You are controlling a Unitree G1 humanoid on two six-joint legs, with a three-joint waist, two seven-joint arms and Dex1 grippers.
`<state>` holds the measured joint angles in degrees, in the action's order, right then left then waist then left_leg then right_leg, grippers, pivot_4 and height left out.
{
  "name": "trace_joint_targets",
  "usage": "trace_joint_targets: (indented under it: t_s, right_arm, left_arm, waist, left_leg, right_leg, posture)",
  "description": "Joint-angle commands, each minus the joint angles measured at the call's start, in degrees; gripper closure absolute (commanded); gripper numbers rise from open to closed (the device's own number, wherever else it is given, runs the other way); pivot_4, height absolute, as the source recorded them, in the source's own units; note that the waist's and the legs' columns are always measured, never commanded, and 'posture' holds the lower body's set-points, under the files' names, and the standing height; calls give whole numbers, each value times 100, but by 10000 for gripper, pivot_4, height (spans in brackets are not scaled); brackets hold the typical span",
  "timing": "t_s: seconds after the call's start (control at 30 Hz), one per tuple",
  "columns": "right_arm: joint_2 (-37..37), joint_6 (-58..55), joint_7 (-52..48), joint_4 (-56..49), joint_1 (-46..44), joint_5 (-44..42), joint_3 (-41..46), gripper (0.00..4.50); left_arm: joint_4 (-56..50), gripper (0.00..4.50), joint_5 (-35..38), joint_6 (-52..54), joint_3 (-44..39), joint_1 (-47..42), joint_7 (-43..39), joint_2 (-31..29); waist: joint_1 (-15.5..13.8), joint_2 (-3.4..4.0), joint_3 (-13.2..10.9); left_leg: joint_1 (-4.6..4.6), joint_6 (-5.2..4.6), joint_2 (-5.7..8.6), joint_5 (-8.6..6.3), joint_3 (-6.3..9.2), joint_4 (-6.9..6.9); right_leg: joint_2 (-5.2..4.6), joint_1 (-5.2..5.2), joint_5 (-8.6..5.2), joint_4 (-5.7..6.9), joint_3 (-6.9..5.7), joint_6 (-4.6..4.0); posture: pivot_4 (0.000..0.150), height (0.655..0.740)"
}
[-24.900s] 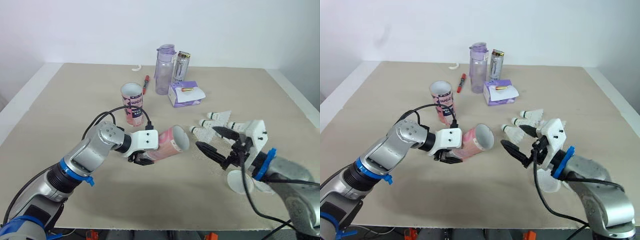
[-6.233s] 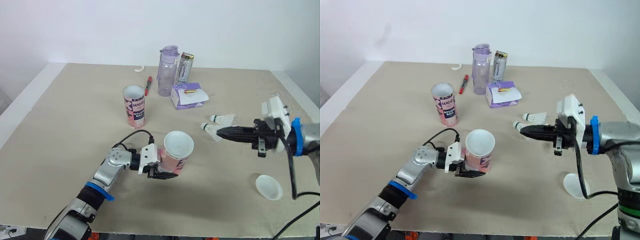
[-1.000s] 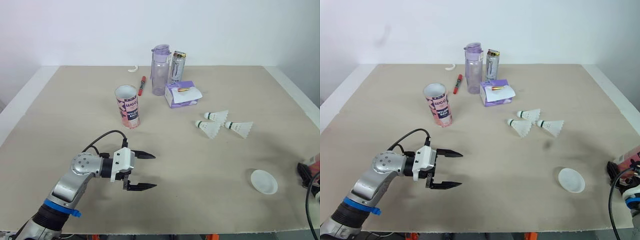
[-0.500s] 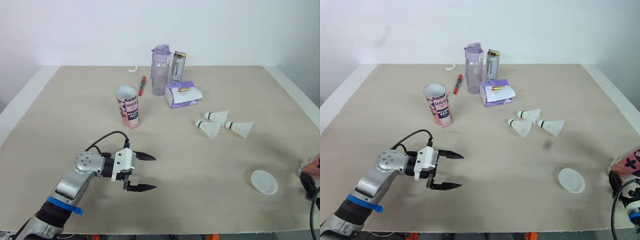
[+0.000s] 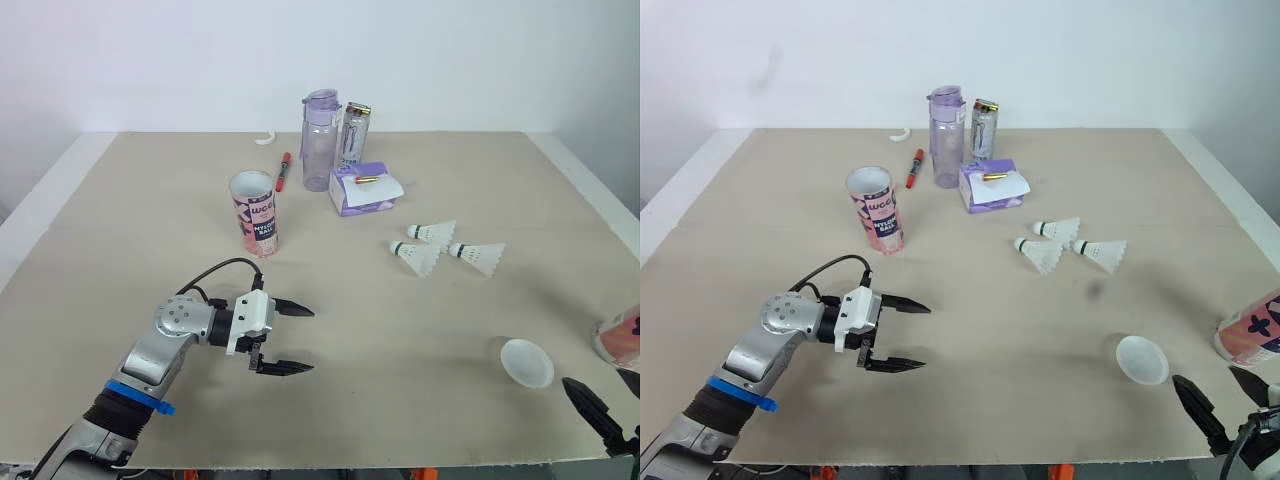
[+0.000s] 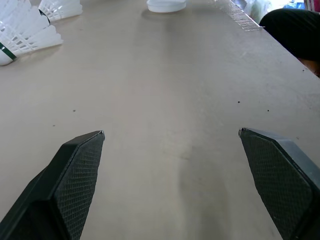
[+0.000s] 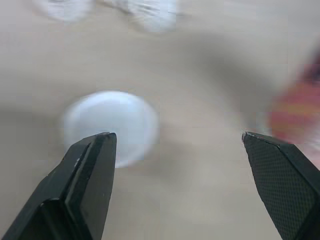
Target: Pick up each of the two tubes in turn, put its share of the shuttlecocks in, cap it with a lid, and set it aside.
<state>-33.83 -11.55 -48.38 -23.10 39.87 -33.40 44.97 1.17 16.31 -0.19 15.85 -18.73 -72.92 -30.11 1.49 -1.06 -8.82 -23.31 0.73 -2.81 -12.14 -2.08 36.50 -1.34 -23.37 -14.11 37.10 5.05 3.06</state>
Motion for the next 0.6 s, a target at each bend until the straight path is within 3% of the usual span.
trace_joint_targets:
  t_s: [0.03, 0.3, 0.6]
  right_arm:
    - [-530, 166, -422, -327, -737, 44, -674, 1748]
    - [-800, 139, -1203, 465, -3661, 338, -3113, 1748]
    - [-386, 646, -1725, 1967, -5450, 728, -4087, 1748]
  left_arm:
    - [-102, 0, 17, -27, -191, -66, 194, 25]
    - [-298, 0, -14, 674, -817, 179, 1651, 255]
    - [-521, 0, 257, 1429, -1758, 520, 3111, 538]
  waist:
    - [-3, -8, -4]
    - [-2, -43, -26]
    - [-15, -62, -30]
  left_leg:
    - [0, 0, -1, 0, 0, 0]
    - [-5, 0, 5, 0, 15, 5]
    - [-33, 7, 13, -5, 50, 9]
  right_leg:
    - [1, 0, 0, 0, -1, 0]
    - [7, 6, 4, 0, -8, 5]
    - [9, 3, 13, 3, -28, 19]
  posture:
    - [1500, 7400]
    - [1500, 7400]
    - [1500, 7400]
